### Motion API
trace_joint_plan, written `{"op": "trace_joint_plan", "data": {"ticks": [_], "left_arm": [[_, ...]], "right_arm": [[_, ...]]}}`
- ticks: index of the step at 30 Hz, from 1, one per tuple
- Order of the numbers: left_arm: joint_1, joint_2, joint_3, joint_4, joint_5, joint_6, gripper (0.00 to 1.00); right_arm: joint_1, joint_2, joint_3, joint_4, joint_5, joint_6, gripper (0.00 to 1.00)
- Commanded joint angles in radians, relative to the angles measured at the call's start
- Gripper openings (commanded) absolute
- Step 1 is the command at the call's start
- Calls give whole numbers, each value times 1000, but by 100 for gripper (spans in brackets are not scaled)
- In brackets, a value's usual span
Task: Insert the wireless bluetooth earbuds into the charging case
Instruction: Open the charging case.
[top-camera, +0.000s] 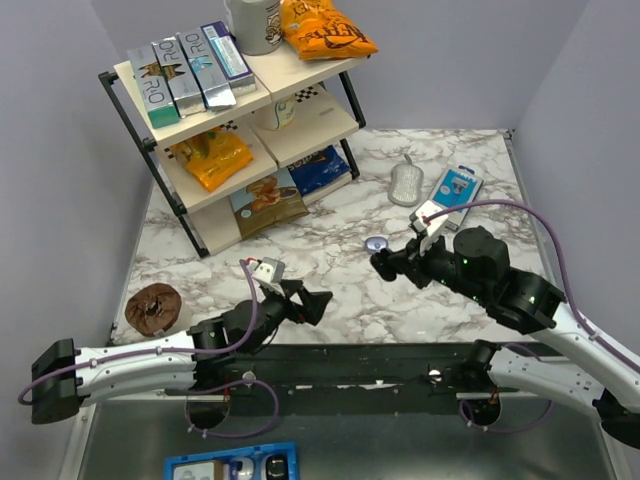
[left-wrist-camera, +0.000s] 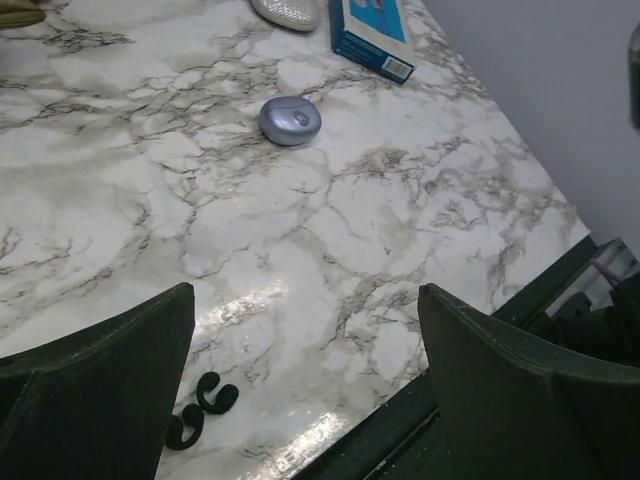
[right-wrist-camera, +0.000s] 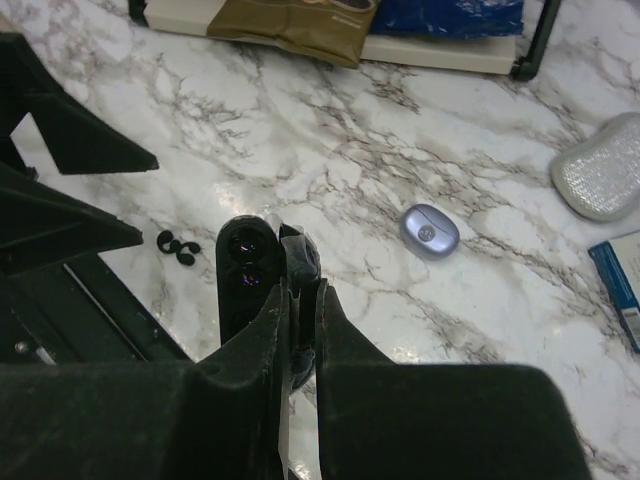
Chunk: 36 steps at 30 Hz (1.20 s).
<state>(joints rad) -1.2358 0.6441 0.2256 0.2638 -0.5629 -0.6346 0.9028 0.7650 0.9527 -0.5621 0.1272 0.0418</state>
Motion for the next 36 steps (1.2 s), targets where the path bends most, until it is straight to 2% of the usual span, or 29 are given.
{"op": "trace_joint_plan", "data": {"ticks": [1, 3, 4, 7, 8, 10, 11, 13, 17, 24, 28, 31, 36], "left_arm": [[10, -4, -23, 203, 201, 13, 99], [12, -20, -52, 274, 328, 101, 99], [13, -29, -74, 382, 427, 113, 99], [19, 1, -155, 573, 526, 171, 99], [33, 27, -160, 604, 622, 191, 99], [50, 137, -131, 650, 717, 234, 99], [56, 179, -88, 661, 823, 257, 99], [58, 267, -33, 602, 885, 327, 99], [79, 322, 55, 516, 949, 389, 99], [95, 368, 136, 410, 977, 424, 99], [94, 338, 66, 540, 910, 371, 99], [95, 342, 50, 526, 887, 368, 99], [95, 387, 63, 544, 923, 372, 99]], "right_arm": [[1, 25, 3, -2, -167, -88, 1], [1, 26, -2, -5, -210, -102, 1], [1, 28, -3, -7, -222, -120, 1], [4, 39, -8, -15, -254, -138, 1], [11, 45, -8, -13, -264, -140, 1], [24, 60, 1, -27, -276, -149, 1], [44, 81, 6, -33, -267, -154, 1], [71, 99, 21, -58, -229, -175, 1], [110, 117, 34, -85, -259, -189, 1], [139, 122, 8, -56, -290, -177, 1], [145, 120, 0, -39, -297, -172, 1], [146, 114, -2, -35, -314, -169, 1], [151, 119, -2, -32, -354, -168, 1]]}}
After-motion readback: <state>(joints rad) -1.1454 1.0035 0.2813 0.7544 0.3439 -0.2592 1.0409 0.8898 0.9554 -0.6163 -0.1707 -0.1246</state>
